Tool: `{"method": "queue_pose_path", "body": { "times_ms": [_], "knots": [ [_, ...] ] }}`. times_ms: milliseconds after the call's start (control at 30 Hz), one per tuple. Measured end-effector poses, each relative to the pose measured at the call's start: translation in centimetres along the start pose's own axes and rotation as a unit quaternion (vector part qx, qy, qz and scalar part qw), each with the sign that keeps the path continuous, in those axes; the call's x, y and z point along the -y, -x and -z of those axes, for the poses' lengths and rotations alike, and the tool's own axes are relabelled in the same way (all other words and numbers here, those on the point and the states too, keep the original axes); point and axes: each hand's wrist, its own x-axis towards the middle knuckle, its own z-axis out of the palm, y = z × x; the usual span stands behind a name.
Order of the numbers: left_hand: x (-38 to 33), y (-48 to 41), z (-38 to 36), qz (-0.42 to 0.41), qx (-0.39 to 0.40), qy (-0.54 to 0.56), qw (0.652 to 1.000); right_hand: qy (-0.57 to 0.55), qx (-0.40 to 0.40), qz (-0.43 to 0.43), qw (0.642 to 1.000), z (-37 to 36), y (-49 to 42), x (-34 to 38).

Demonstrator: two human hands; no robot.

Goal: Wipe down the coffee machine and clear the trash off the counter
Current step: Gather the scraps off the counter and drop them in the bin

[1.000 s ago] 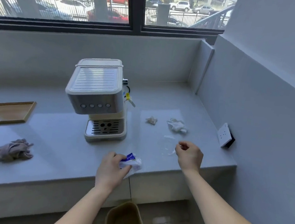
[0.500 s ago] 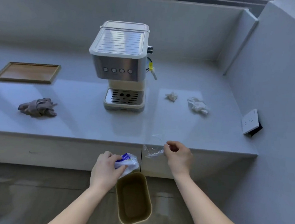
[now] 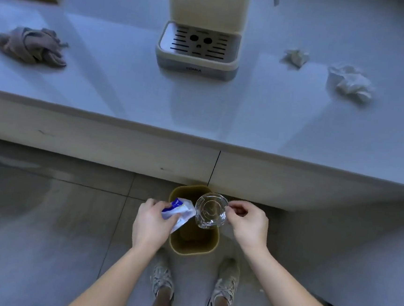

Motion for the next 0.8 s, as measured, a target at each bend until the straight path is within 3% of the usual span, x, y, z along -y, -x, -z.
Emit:
{"method": "queue_pose_path", "body": {
  "times_ms": [233, 433, 800],
  "knots": [
    [5.6, -2.5, -9.7, 0.019, 0.026, -0.020, 0.999, 0.037, -0.009, -0.059, 0.998, -5.7, -5.4, -9.5],
    [9.3, -3.9, -16.5, -0.040, 0.043, -0.096, 0.994, 0.107, -0.007, -0.099, 0.989, -10.4, -10.0, -15.6],
    [11.2, -4.7, -22.9, -0.107, 0.099, -0.158, 0.977, 0.163, 0.017, -0.095, 0.982, -15.7, -14.4, -18.9]
  ]
}}
